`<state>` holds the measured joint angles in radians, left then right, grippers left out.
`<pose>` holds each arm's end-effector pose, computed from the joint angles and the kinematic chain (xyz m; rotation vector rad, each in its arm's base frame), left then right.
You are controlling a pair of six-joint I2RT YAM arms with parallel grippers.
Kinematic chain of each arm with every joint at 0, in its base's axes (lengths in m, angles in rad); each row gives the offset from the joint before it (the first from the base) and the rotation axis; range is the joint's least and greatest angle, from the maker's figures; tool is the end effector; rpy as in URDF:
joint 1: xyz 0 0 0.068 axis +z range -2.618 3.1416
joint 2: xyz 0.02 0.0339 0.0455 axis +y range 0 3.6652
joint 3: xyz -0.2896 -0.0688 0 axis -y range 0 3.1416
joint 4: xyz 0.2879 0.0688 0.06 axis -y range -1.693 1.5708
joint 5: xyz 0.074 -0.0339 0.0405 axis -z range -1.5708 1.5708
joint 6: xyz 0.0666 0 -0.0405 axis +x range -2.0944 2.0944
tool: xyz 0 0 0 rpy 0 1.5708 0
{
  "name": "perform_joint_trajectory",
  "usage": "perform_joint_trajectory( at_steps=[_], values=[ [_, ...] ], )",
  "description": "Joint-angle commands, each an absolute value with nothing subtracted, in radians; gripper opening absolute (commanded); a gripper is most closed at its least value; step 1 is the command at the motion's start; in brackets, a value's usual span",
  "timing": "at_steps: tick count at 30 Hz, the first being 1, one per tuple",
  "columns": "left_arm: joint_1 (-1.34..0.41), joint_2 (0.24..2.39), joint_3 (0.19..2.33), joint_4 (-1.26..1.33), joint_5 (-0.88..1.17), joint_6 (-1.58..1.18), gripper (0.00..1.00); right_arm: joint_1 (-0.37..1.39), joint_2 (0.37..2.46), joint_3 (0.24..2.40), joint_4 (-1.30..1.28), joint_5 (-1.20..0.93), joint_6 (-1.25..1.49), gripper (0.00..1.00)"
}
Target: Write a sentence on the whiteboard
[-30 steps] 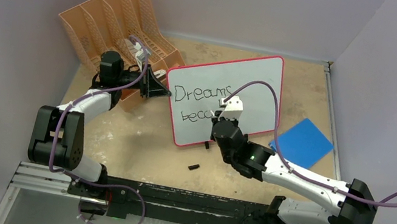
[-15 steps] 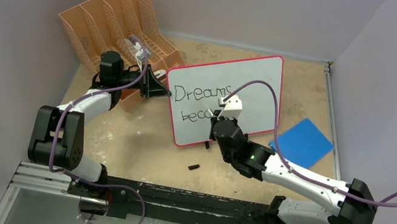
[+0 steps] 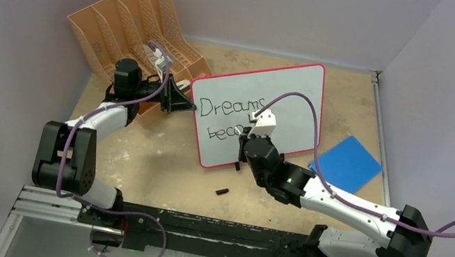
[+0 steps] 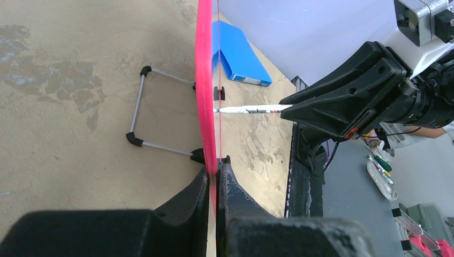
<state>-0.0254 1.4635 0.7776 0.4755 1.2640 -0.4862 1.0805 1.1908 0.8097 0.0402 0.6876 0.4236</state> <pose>0.3401 -0.0722 0.2459 0.5593 1.7806 -1.4662 0.1882 0.2627 0.2891 -0.1493 1.8444 0.3966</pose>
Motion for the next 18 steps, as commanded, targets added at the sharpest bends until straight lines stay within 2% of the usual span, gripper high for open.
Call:
perform_joint_trajectory(
  at_steps=[1, 18],
  values=[
    [-0.033, 1.436, 0.806, 0.487, 1.28, -0.454, 0.0, 1.074, 1.179, 0.83, 0.027, 0.665, 0.438, 0.0],
    [-0.032, 1.434, 0.808, 0.476, 1.278, -0.448, 0.0, 1.075, 1.164, 0.82, -0.023, 0.677, 0.458, 0.0]
  ],
)
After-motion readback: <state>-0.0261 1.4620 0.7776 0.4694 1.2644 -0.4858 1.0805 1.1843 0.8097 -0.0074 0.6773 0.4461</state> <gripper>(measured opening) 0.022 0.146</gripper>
